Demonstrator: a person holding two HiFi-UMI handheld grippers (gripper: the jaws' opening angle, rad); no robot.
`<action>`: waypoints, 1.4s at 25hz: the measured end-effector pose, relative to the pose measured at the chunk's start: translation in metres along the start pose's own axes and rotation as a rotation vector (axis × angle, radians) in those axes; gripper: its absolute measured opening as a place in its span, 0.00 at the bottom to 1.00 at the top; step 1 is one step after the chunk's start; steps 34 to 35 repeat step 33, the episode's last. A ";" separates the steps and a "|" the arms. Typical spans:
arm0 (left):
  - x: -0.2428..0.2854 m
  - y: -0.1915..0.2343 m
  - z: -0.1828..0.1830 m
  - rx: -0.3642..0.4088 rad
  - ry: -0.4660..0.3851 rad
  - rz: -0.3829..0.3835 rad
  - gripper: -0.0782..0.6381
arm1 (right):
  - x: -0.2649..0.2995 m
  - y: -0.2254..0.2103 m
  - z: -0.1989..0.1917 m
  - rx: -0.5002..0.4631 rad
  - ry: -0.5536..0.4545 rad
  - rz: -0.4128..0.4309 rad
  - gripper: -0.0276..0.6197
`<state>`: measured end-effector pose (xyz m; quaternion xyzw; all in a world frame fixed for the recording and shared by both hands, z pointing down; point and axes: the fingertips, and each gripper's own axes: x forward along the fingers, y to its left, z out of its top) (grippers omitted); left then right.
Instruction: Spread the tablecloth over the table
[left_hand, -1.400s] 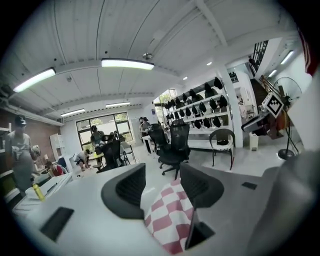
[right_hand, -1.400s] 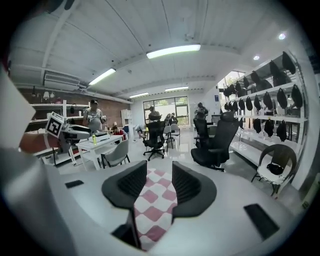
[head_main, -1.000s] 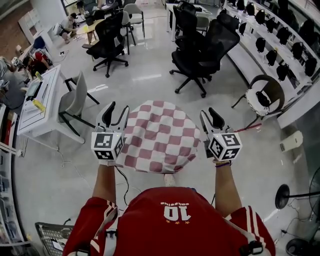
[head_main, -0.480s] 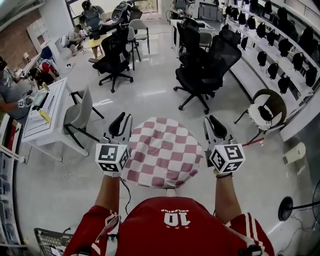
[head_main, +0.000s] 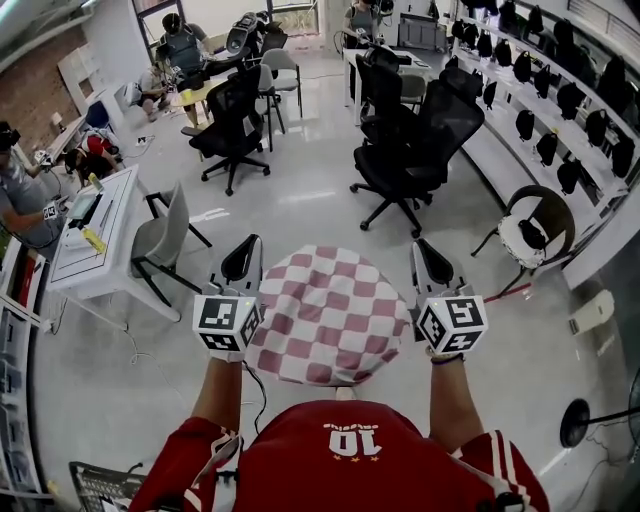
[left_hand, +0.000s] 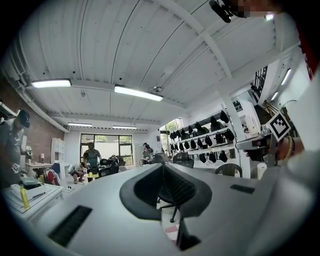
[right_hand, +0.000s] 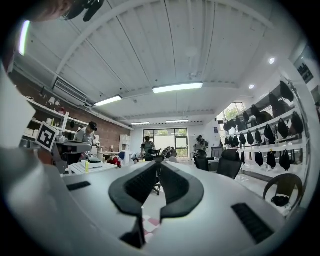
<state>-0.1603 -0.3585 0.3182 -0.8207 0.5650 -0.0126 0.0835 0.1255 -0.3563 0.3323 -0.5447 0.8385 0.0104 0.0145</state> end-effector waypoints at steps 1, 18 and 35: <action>-0.001 0.001 -0.002 -0.007 0.006 0.004 0.13 | 0.000 0.000 -0.001 -0.002 0.004 -0.006 0.10; -0.006 -0.001 -0.031 -0.040 0.068 0.016 0.13 | -0.002 0.008 -0.033 -0.016 0.081 -0.010 0.06; -0.010 0.000 -0.024 -0.015 0.072 0.010 0.13 | -0.010 0.007 -0.027 -0.010 0.062 -0.025 0.06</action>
